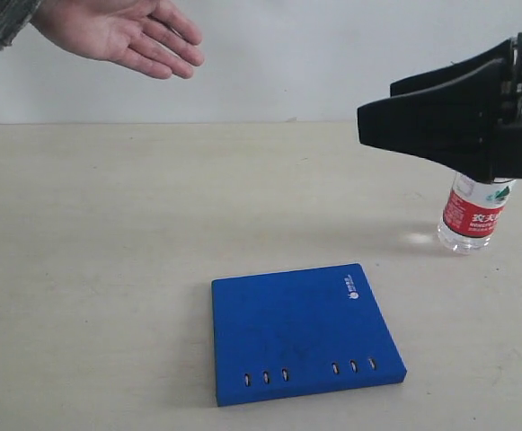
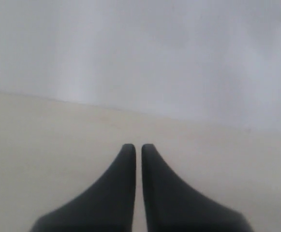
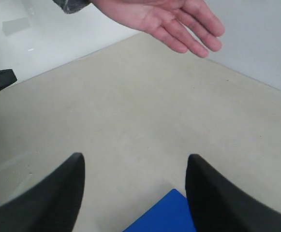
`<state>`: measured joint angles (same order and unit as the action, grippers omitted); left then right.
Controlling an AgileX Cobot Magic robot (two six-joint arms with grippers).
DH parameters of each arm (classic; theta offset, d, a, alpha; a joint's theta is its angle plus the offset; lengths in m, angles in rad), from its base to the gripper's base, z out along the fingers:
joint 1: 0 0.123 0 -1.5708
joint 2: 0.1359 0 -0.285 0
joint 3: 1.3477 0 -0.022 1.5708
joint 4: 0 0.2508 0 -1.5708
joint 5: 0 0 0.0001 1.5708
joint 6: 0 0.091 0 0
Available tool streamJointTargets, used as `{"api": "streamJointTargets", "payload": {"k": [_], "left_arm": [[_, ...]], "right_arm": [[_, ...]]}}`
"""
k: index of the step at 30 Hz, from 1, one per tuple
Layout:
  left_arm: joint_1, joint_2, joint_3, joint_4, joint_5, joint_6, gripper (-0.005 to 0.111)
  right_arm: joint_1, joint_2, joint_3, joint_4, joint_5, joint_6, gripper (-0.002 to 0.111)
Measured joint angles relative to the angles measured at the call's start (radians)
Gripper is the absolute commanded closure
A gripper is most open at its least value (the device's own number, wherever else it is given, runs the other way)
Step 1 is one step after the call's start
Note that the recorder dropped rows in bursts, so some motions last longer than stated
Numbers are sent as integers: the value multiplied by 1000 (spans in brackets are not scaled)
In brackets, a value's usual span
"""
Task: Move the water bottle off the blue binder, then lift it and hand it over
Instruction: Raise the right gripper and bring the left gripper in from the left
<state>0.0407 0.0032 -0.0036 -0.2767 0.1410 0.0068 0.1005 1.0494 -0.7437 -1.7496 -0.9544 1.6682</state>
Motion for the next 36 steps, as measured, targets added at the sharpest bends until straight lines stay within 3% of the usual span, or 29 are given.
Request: {"api": "streamJointTargets", "payload": {"k": [3,5,12,14,19,26,29,33,36], "left_arm": [[0,0,0,-211,67,-24,102],[-4,0,0,-381,124,77,102],[-13,38,0,-1243,366,940,102],[-13,74,0,-1365,452,1176,102],[-13,220,-12,-1443,516,1428,102],[-11,511,-207,-1450,359,1536,102],[-9,640,-289,-1465,460,1545,102],[-10,821,-332,-1469,703,1564,102],[-19,952,-332,-1465,744,1566,102]], "right_arm": [[0,18,7,0,-15,0,53],[0,38,22,0,-24,0,53],[18,132,53,-2,-23,0,53],[24,152,57,-2,-21,0,53],[28,161,57,-2,-4,0,53],[28,161,57,-2,-2,0,53],[28,161,57,-2,0,0,53],[28,161,57,-2,14,0,53],[29,161,57,-2,24,0,53]]}}
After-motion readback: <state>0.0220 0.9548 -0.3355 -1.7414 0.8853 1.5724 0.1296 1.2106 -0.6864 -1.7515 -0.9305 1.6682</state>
